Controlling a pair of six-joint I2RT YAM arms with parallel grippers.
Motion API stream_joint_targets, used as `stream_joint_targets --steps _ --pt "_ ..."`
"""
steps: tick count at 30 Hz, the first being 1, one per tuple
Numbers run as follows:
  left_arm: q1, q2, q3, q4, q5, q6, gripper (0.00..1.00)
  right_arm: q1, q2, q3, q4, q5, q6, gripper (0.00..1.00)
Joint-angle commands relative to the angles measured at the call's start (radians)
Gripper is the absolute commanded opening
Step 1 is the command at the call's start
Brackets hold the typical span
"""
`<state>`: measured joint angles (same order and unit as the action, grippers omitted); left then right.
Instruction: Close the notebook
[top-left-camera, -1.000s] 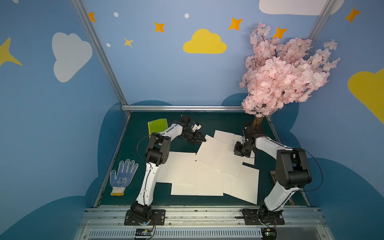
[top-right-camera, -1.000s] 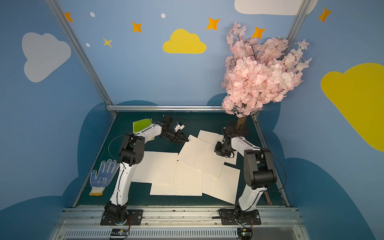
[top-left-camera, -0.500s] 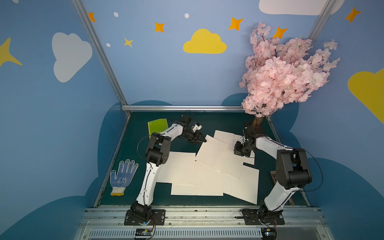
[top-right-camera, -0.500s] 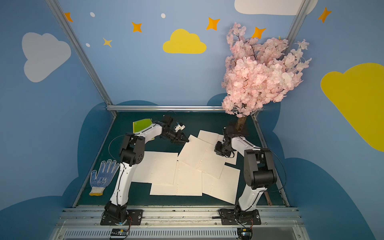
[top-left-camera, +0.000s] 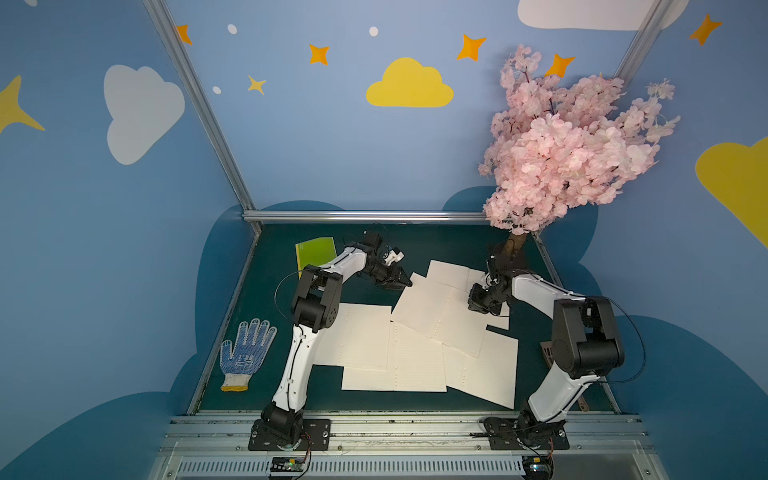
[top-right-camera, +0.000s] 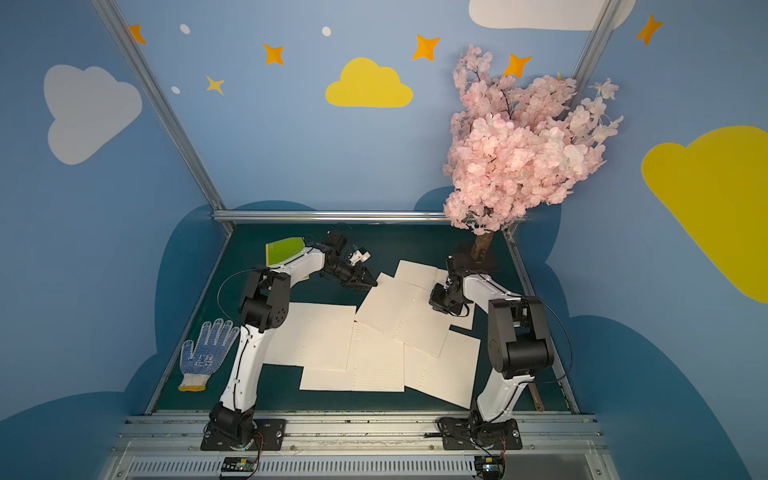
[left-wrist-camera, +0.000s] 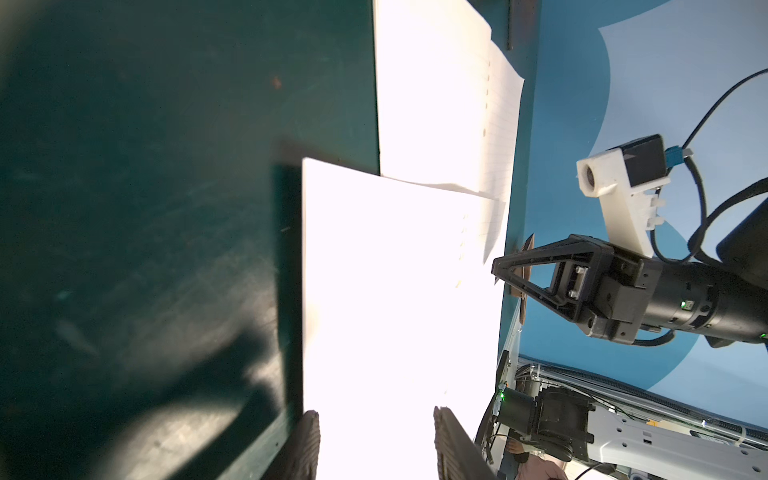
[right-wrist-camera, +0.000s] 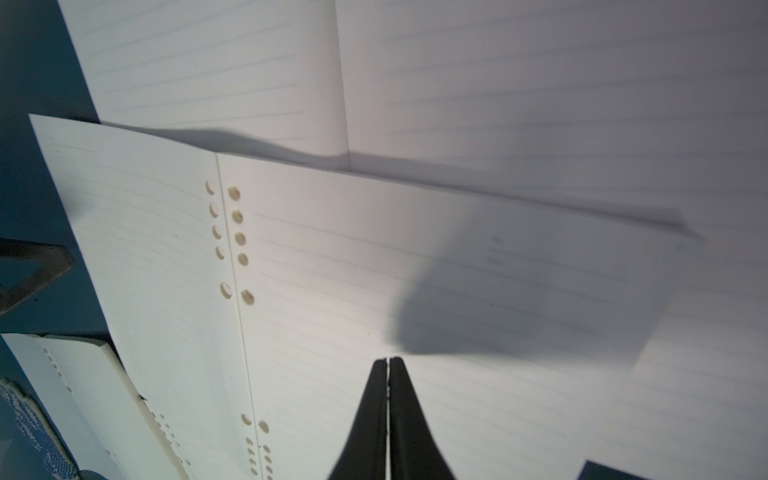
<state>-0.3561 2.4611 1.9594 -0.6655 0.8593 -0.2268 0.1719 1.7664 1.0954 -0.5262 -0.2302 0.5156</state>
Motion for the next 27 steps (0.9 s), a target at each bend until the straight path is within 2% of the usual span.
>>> stream_joint_targets --steps 1,11,27 --pt "-0.01 0.016 0.007 -0.042 -0.013 0.03 0.46 -0.001 0.001 -0.011 0.004 -0.015 0.0 0.09" --pt "-0.017 0.012 0.023 -0.083 -0.16 0.053 0.49 -0.002 0.0 -0.035 0.019 -0.02 0.005 0.09" --pt "-0.026 0.003 0.013 -0.1 -0.232 0.067 0.51 0.001 0.003 -0.058 0.036 -0.027 0.008 0.09"
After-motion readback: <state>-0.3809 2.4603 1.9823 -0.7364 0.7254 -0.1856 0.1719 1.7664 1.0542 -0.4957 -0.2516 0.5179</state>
